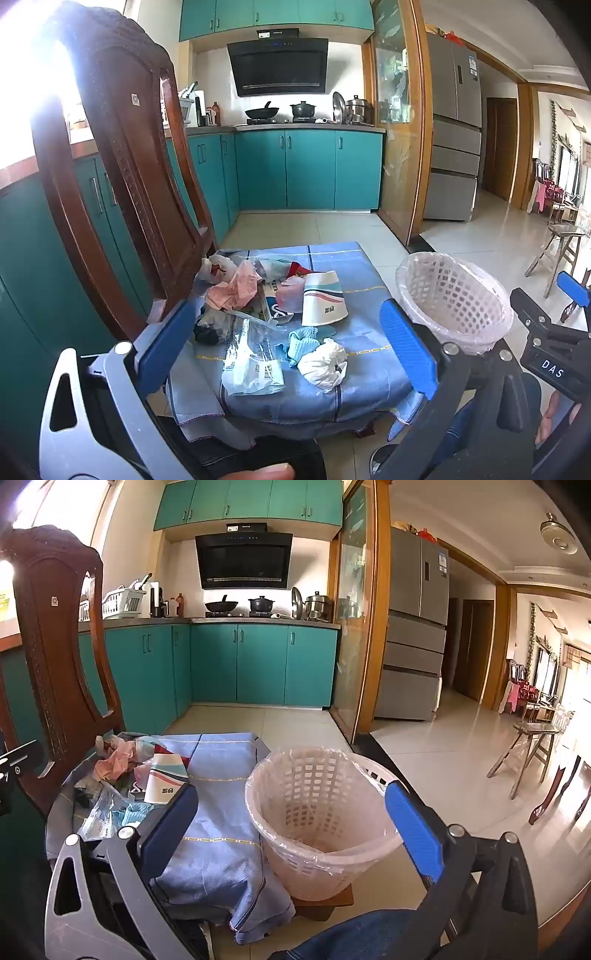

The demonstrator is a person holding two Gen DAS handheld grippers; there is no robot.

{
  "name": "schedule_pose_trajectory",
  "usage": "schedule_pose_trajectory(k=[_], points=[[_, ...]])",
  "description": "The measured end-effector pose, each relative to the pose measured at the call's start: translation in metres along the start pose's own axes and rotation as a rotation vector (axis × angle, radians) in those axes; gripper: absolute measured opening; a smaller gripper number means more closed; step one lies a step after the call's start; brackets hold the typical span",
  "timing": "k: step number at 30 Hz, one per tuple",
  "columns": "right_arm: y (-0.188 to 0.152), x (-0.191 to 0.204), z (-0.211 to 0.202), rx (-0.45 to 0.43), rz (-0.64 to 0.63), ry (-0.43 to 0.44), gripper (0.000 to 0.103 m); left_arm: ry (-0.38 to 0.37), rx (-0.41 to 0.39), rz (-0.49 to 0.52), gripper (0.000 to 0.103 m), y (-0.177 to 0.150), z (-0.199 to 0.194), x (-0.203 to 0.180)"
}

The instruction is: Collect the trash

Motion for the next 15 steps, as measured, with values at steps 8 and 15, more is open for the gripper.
schedule_pose_trajectory(k=[8,15], points=[[0.0012,0.0003,-0.0006,0.002,0.008,0.003,0.1,0.005,-0.009,0.003,0.1,0.0001,-0.0079,0.002],[0.0009,0.0011,-0.0002,0.004,0.008,0.005,0.1,0.004,0.008,0.003,0.1,-0.0011,-0.0005,0.0011]])
Point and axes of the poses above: each gripper's, at about its wrist camera, not at the fingertips, and z roughly the way its jaws point, x to its left, y to its top, the point moved 8 cm from there along z, roughly the way its jaws point, and after that the axes turned 11 degrees about -y, right-handed, at the moved point
